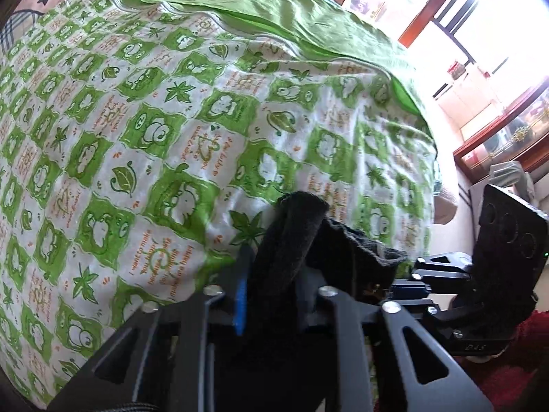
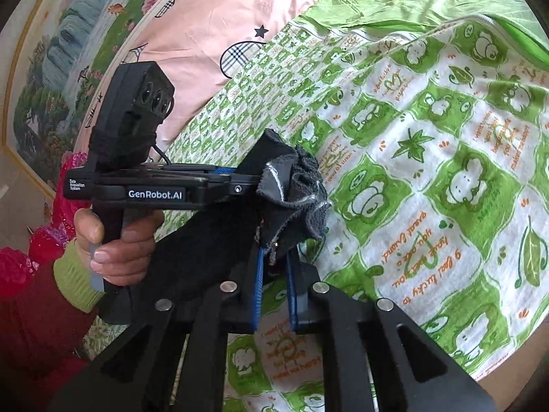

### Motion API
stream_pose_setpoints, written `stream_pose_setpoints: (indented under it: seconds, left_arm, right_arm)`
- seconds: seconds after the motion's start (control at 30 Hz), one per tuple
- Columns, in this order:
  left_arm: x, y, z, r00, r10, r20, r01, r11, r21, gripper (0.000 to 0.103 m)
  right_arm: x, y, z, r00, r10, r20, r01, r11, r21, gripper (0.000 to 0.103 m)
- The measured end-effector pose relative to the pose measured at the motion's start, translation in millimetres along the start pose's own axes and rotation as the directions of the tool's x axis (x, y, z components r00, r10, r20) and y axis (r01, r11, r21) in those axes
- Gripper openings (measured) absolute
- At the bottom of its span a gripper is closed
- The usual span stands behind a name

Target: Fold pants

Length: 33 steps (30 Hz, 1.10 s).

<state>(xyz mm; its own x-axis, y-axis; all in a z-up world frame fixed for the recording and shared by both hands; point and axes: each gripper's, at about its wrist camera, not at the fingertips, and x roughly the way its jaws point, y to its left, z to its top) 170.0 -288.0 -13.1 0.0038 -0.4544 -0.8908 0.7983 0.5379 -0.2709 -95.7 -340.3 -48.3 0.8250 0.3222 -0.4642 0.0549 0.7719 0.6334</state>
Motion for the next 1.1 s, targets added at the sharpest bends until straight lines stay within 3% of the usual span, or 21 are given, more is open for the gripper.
stream_pose_setpoints:
  seconds: [0.13, 0.37, 0.57, 0.73, 0.97, 1.1]
  left_arm:
    - [-17.6, -10.5, -8.2, 0.998, 0.014, 0.056, -0.015, 1.000, 0.016, 0.011]
    - [-79.2, -7.2, -34.6, 0.982, -0.004, 0.189, 0.009, 1.000, -0.028, 0.010]
    - [-140.6, 7.4, -75.3, 0.952, 0.008, 0.306, 0.018, 0.996, -0.084, 0.010]
    - [-173.7, 17.8, -116.3, 0.928, 0.062, 0.368, -0.013, 0.991, -0.135, 0.010]
    - [-188.4, 36.8, -172.6, 0.901, 0.121, 0.417, -0.024, 0.973, -0.231, 0.009]
    - [-182.0, 53.3, -200.8, 0.894, 0.149, 0.423, -0.014, 0.952, -0.305, 0.005]
  right_arm:
    - [-6.6, 12.3, 2.2, 1.000, 0.028, 0.012, -0.027, 0.999, -0.033, 0.013]
    - [-11.7, 62.1, 15.3, 0.988, 0.153, 0.005, -0.150, 0.974, -0.170, 0.013]
    - [6.0, 117.0, 16.8, 0.953, 0.290, -0.082, -0.301, 0.906, -0.296, 0.013]
    - [29.8, 149.0, 10.8, 0.924, 0.350, -0.156, -0.382, 0.867, -0.319, 0.013]
    - [71.5, 177.9, -5.0, 0.893, 0.351, -0.281, -0.436, 0.830, -0.348, 0.013]
    - [94.3, 186.1, -14.6, 0.880, 0.321, -0.349, -0.444, 0.816, -0.371, 0.013]
